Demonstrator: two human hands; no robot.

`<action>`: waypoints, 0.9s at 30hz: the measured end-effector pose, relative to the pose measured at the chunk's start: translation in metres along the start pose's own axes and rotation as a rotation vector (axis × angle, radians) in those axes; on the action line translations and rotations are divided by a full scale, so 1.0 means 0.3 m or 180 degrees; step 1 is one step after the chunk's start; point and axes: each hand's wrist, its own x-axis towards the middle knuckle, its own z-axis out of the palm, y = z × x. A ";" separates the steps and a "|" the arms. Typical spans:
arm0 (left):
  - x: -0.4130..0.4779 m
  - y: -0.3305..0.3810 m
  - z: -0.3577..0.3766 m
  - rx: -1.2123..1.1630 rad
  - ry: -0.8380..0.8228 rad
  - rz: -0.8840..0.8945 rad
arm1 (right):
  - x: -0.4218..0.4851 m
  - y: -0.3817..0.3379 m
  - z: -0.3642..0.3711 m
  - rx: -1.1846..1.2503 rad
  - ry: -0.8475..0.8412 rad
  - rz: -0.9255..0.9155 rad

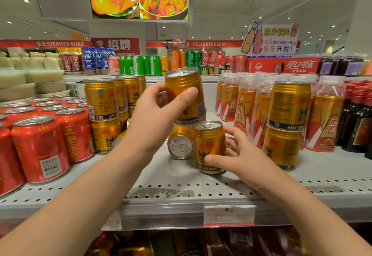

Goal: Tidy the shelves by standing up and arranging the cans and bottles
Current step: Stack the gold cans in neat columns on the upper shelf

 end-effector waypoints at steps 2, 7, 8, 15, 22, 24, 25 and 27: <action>0.025 0.005 0.042 0.0017 -0.0115 -0.0074 | -0.008 -0.003 -0.002 -0.0231 -0.0037 0.0003; 0.057 -0.008 0.109 0.0099 -0.0345 -0.0139 | -0.006 -0.007 0.016 -0.0430 0.0208 -0.0122; 0.057 -0.017 0.121 0.0082 -0.0371 -0.0157 | -0.007 -0.004 0.019 -0.0421 0.0247 -0.0140; 0.059 -0.053 0.159 0.0078 -0.0602 -0.0220 | -0.004 0.008 0.034 -0.0368 0.0479 -0.0154; 0.051 -0.096 0.122 0.0448 -0.1037 -0.0420 | -0.005 0.016 0.041 -0.0407 0.0836 -0.0137; 0.050 -0.107 0.135 0.0531 -0.1040 -0.0415 | -0.008 0.014 0.043 -0.0552 0.0996 -0.0176; 0.055 -0.108 0.149 0.0609 -0.1057 -0.0389 | -0.010 0.013 0.043 -0.0627 0.1103 -0.0199; 0.073 -0.107 0.182 0.0840 -0.1089 -0.0301 | -0.015 0.013 0.043 -0.0813 0.1370 -0.0221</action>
